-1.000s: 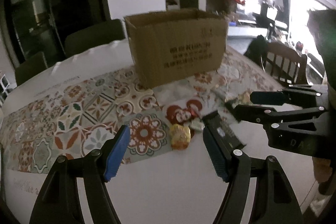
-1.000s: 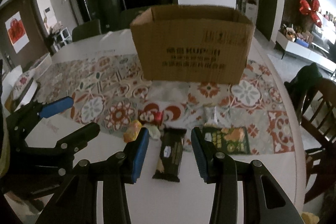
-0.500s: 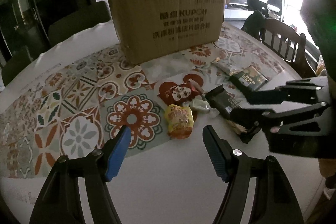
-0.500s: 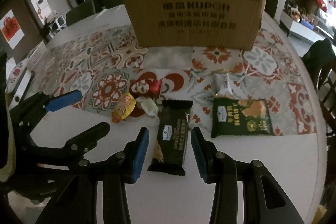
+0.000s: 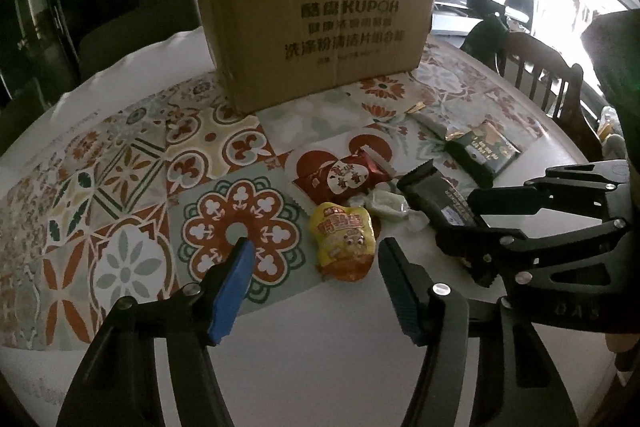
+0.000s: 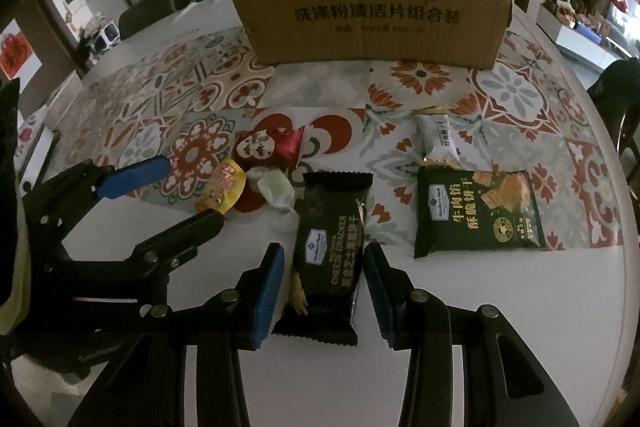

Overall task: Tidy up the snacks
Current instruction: 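Grasp the yellow candy pouch with left tool while right tool grasps the black cracker bar, then carry the yellow pouch and black bar in both tools over the box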

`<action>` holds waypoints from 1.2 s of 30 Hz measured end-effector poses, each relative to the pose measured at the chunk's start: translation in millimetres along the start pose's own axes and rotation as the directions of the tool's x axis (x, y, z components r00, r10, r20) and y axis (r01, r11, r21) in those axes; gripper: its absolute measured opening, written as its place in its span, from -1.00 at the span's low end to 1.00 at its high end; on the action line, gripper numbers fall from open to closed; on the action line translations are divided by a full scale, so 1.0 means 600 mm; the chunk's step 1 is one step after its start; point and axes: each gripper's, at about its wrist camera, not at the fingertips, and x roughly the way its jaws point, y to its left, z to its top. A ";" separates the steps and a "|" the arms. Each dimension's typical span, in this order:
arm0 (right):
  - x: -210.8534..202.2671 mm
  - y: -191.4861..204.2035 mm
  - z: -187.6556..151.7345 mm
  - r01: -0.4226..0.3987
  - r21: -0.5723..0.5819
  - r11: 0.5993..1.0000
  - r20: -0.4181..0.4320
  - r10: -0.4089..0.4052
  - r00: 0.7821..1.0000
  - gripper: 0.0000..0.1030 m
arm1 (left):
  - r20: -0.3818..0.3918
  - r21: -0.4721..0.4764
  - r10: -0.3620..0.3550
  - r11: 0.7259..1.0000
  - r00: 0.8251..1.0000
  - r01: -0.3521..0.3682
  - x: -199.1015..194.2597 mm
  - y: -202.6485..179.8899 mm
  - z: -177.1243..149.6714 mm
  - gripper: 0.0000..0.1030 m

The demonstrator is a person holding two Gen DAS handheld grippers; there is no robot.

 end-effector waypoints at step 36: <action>-0.039 -0.018 -0.005 -0.027 0.039 0.999 0.075 0.024 0.997 -0.36 | -0.002 -0.177 0.005 0.984 1.000 -0.005 -0.037 -0.010 0.014 -0.33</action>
